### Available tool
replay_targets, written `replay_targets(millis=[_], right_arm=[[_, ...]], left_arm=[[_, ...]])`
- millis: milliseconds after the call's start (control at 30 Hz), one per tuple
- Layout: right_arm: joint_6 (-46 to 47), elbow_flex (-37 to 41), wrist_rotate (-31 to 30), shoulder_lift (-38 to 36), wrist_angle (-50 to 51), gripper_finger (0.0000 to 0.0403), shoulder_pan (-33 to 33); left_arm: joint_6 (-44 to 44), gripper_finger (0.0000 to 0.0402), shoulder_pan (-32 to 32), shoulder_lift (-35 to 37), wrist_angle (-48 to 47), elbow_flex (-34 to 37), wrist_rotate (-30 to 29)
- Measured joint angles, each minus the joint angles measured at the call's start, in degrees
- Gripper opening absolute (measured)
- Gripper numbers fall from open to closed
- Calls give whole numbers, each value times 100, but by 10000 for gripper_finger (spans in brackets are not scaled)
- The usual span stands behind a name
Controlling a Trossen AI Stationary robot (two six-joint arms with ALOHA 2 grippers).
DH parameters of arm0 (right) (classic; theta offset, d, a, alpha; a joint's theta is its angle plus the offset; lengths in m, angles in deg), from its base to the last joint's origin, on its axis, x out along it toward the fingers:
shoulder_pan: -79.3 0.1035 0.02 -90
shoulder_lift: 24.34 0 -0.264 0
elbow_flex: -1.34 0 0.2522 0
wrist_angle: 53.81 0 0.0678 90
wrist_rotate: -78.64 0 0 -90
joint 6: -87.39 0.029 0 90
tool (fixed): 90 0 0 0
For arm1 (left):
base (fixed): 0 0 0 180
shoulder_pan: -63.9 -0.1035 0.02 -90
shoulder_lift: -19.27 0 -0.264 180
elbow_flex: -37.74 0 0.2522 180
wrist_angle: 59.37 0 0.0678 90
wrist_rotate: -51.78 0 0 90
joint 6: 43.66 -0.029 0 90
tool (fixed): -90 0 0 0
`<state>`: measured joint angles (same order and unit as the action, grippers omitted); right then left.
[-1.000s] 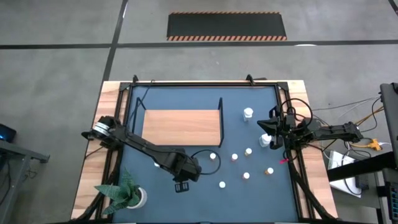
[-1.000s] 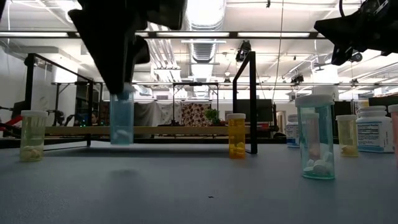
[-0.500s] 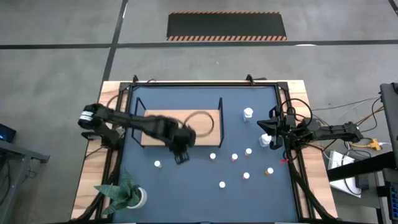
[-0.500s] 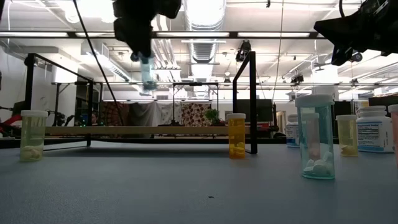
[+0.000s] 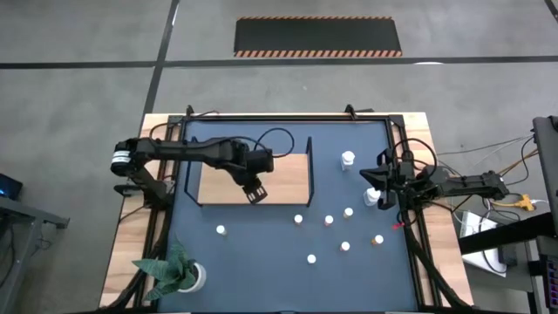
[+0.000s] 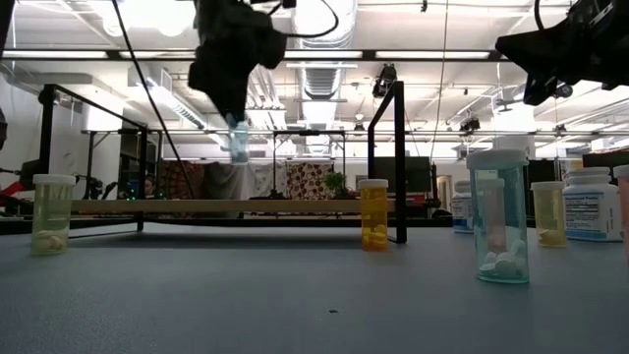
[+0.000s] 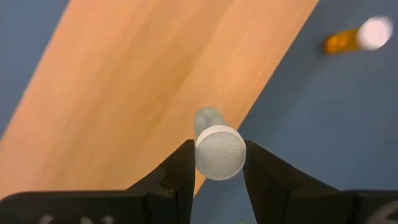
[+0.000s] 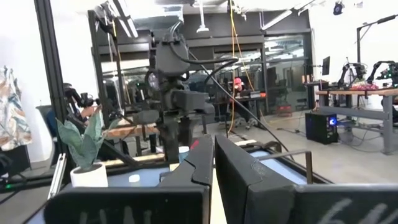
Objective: Pick and place medicine bottles onto shelf by color
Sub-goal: Put the blue pill bottle on the shelf
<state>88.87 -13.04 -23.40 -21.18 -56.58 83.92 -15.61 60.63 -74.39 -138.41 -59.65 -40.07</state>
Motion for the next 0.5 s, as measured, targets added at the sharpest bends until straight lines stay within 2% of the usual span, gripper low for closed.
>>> replay_targets(millis=[400,500], right_arm=[[242,0,2,0,97,9,0],[242,0,2,0,121,9,0]], left_arm=[[11,98,0,0,-82,658,24],[8,100,0,0,-79,753,183]])
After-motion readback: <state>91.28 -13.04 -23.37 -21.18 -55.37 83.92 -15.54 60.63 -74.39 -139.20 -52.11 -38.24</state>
